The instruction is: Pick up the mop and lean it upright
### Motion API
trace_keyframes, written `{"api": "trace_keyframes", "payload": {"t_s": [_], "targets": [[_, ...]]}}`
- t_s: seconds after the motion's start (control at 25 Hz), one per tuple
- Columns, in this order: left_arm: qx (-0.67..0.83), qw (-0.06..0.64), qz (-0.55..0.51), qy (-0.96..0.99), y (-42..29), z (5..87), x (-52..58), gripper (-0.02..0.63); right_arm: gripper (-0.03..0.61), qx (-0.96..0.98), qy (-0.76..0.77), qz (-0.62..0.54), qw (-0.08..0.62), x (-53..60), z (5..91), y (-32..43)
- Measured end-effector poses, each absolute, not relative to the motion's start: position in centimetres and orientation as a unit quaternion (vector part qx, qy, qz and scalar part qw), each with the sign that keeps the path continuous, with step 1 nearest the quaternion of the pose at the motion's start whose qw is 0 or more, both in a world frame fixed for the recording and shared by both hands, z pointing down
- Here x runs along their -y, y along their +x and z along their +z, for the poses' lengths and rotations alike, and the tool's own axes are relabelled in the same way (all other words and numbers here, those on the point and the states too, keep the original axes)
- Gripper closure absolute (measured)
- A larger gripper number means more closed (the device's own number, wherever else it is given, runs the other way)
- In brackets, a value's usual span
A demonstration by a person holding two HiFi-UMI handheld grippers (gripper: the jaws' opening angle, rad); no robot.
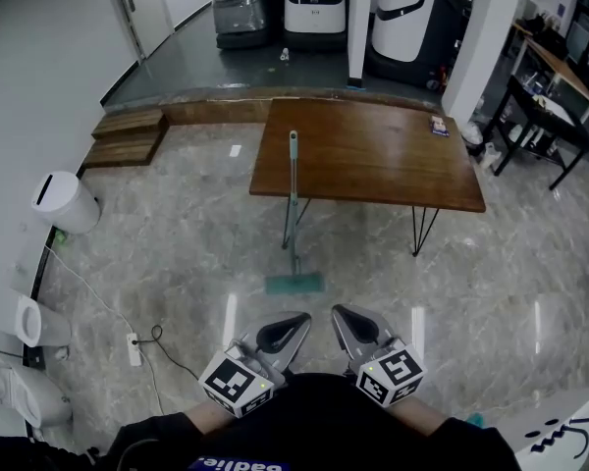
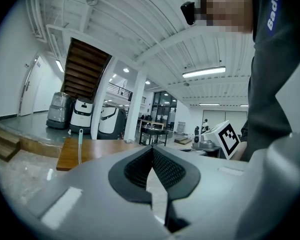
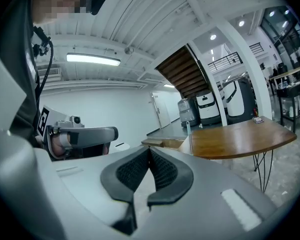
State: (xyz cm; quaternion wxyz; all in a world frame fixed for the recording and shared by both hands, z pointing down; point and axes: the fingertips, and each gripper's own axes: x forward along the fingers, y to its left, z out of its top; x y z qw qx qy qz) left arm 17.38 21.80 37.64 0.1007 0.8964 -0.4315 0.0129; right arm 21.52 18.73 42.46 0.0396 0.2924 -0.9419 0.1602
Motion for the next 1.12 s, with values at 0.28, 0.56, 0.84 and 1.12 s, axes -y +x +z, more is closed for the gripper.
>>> {"api": "trace_keyframes", "payload": {"t_s": [0.28, 0.56, 0.84, 1.12], "targets": [[0.407, 0.104, 0.004, 0.908, 13.1, 37.1, -16.1, 0.595, 0.574, 0.935, 0.319, 0.15, 0.044, -13.5, 41.8, 17.1], [0.392, 0.116, -0.004, 0.913, 8.6, 37.7, -12.1, 0.595, 0.574, 0.926, 0.337, 0.162, 0.057, -9.6, 42.4, 13.2], [0.383, 0.126, -0.012, 0.915, 2.7, 37.7, -9.0, 0.595, 0.574, 0.919, 0.354, 0.162, 0.068, -6.8, 42.4, 7.6], [0.367, 0.142, -0.021, 0.919, -0.8, 38.1, -7.0, 0.595, 0.574, 0.91, 0.373, 0.164, 0.079, -5.3, 42.7, 4.6]]}}
